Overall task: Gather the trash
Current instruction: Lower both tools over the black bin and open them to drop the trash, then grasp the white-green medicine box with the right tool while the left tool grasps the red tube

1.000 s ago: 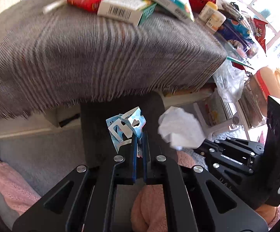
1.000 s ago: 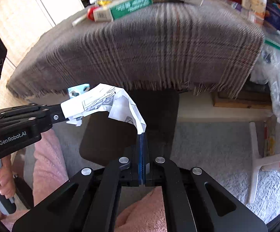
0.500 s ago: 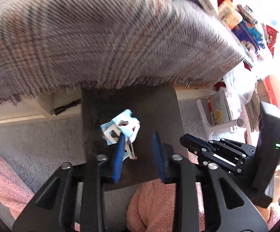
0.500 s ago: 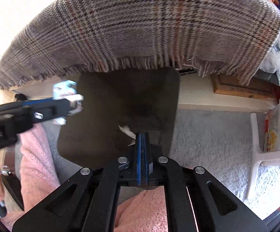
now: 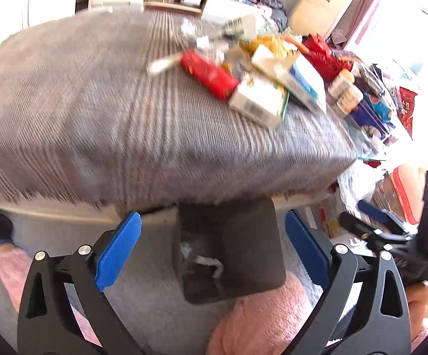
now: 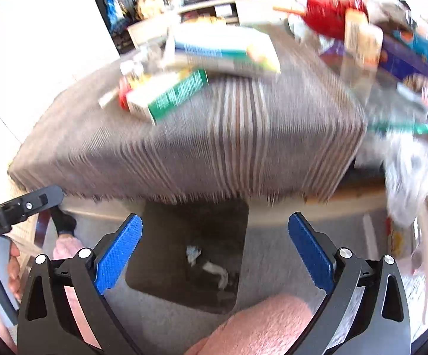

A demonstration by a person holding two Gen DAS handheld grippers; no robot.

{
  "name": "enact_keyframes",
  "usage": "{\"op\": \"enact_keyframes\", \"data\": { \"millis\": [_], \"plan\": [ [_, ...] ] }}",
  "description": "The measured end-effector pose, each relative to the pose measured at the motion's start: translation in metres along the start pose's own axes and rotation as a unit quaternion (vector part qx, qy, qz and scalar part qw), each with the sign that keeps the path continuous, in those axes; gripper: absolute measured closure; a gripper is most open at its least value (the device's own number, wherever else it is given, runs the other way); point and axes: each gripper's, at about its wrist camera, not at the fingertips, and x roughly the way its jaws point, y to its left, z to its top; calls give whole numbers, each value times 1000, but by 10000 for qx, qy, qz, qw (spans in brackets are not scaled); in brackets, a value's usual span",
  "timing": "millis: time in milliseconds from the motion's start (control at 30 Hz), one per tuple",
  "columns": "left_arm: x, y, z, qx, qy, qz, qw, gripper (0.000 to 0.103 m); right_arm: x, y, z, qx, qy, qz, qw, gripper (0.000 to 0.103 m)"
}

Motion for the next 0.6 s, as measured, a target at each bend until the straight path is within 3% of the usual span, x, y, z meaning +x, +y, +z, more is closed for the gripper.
{"op": "enact_keyframes", "data": {
  "millis": [133,500,600],
  "plan": [
    [-12,1,21,64,-286,175,9994,10,-11,2,25,-123,-280,-66,9995,3],
    [4,4,73,244,-245,664,9972,13,12,4,76,224,-400,25,9989,4],
    [6,11,82,249,-231,736,9967,17,28,18,90,299,-353,206,9987,11]
  ]
}}
